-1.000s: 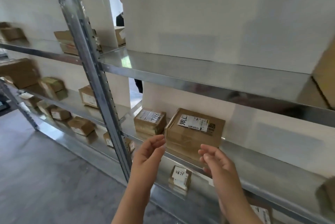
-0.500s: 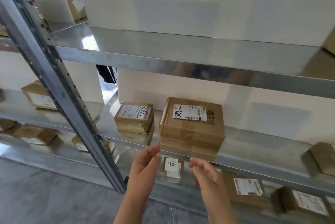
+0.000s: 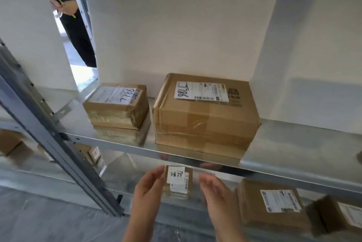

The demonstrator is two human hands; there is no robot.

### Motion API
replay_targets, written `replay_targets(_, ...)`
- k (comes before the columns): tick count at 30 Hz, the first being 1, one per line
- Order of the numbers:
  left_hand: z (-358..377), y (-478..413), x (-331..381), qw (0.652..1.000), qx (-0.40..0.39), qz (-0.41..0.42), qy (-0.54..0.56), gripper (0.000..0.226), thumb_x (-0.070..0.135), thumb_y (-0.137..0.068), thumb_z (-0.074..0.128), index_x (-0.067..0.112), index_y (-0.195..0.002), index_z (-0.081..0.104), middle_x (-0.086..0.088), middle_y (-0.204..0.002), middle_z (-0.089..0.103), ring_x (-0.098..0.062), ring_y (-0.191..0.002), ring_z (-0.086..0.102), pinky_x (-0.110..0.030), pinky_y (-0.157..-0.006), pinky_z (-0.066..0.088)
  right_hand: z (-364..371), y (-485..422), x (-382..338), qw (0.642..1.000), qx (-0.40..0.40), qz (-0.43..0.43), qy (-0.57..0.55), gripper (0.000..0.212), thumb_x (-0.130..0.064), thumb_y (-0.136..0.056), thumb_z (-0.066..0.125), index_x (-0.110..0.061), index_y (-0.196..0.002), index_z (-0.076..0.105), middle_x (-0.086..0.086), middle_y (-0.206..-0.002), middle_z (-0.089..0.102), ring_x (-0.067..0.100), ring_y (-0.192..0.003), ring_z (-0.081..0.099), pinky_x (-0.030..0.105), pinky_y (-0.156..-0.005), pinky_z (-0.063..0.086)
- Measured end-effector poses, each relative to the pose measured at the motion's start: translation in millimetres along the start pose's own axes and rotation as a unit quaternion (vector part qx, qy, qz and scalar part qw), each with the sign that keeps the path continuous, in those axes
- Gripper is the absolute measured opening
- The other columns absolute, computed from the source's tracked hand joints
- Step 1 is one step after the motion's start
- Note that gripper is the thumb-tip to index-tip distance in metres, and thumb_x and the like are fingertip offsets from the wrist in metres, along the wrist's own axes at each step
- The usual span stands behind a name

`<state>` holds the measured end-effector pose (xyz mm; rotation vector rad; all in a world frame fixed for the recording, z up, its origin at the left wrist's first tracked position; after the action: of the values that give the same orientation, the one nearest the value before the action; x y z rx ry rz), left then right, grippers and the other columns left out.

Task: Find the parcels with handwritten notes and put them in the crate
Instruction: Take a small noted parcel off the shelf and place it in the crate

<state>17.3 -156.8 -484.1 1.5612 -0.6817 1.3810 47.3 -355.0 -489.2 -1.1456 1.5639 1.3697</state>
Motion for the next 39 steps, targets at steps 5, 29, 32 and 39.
replay_targets(5, 8.4, -44.3, -75.7, 1.000, 0.005, 0.017, 0.011, 0.025, 0.002, -0.097, 0.056, 0.023, -0.097, 0.069, 0.026, -0.074, 0.074, 0.015, -0.067, 0.065, -0.011, -0.064, 0.046, 14.2, -51.2, 66.9, 0.999, 0.004, -0.003, -0.049, 0.015, -0.019, -0.099, 0.058, -0.019, -0.095, 0.072, -0.031, -0.065, 0.069, -0.022, -0.062, 0.060, 0.001, -0.052, 0.041)
replay_targets(29, 11.4, -152.5, -262.3, 0.998, 0.014, 0.053, 0.018, 0.059, 0.011, -0.099, 0.053, 0.039, -0.147, 0.038, 0.015, -0.135, 0.060, -0.014, -0.121, 0.060, -0.048, -0.106, 0.048, 83.8, -151.9, 229.1, 0.997, -0.008, -0.073, -0.038, 0.034, -0.018, -0.096, 0.054, -0.050, -0.101, 0.065, -0.039, -0.099, 0.068, -0.017, -0.093, 0.061, 0.015, -0.078, 0.046)
replay_targets(32, 5.5, -146.6, -252.9, 0.995, 0.034, 0.078, 0.043, 0.046, 0.013, -0.100, 0.053, 0.037, -0.139, 0.048, 0.015, -0.122, 0.066, -0.009, -0.112, 0.064, -0.038, -0.096, 0.052, 76.4, -146.2, 223.4, 0.994, 0.005, -0.089, -0.058, 0.032, -0.025, -0.098, 0.055, -0.057, -0.104, 0.056, -0.041, -0.101, 0.063, -0.013, -0.099, 0.058, 0.012, -0.074, 0.042)
replay_targets(39, 5.5, -128.5, -232.1, 0.986, 0.026, 0.117, 0.120, 0.035, 0.019, -0.100, 0.054, 0.046, -0.122, 0.062, 0.000, -0.098, 0.063, -0.024, -0.112, 0.065, -0.053, -0.101, 0.051, 58.9, -135.5, 210.7, 0.977, 0.033, -0.159, -0.136, 0.036, -0.036, -0.093, 0.066, -0.055, -0.119, 0.050, -0.022, -0.122, 0.067, 0.010, -0.121, 0.059, 0.032, -0.097, 0.055)
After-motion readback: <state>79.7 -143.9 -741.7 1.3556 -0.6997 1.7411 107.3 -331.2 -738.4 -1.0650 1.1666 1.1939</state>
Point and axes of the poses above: each hand's wrist, its own y-axis away from the middle knuckle, its own z-axis out of the palm, x = y × z, the point moved 10 cm from there along -y, towards the middle knuckle
